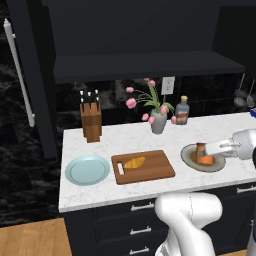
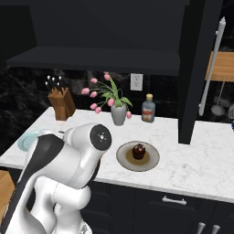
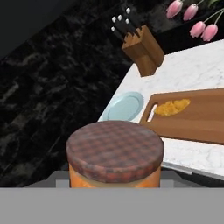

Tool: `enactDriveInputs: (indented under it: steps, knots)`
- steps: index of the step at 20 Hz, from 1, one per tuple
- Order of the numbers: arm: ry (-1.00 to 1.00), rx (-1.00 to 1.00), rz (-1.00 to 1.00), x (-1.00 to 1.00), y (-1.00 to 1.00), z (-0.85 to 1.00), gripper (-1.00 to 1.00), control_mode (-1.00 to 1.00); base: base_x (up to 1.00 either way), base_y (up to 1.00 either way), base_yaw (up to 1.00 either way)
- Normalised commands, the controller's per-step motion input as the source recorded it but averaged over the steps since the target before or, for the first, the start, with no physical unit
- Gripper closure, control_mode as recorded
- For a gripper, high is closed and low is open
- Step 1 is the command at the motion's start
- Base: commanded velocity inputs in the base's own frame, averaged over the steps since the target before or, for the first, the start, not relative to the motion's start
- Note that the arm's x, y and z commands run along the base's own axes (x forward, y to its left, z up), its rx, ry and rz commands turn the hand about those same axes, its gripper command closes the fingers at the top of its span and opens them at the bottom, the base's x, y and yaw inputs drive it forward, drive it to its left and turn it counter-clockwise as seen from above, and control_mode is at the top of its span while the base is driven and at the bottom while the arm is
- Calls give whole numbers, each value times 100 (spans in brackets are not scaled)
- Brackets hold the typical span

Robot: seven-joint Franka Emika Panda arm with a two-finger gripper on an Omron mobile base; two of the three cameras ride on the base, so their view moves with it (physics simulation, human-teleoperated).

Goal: From the different types of pastries on the counter, select a croissant and place it on the cutting board. Then retrieve a jar of jam from the cabinet and place it alongside the croissant on the cutting board.

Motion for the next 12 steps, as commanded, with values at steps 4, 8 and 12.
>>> enactDriveInputs:
  steps: [4, 8, 12]
  knots:
    - [-18, -2, 8, 1, 0, 0, 100, -100, 0, 0, 0]
    - [-35, -9, 12, 10, 7, -11, 100, -100, 0, 0, 0]
    - [-27, -4, 13, 26, 20, -41, 100, -100, 0, 0, 0]
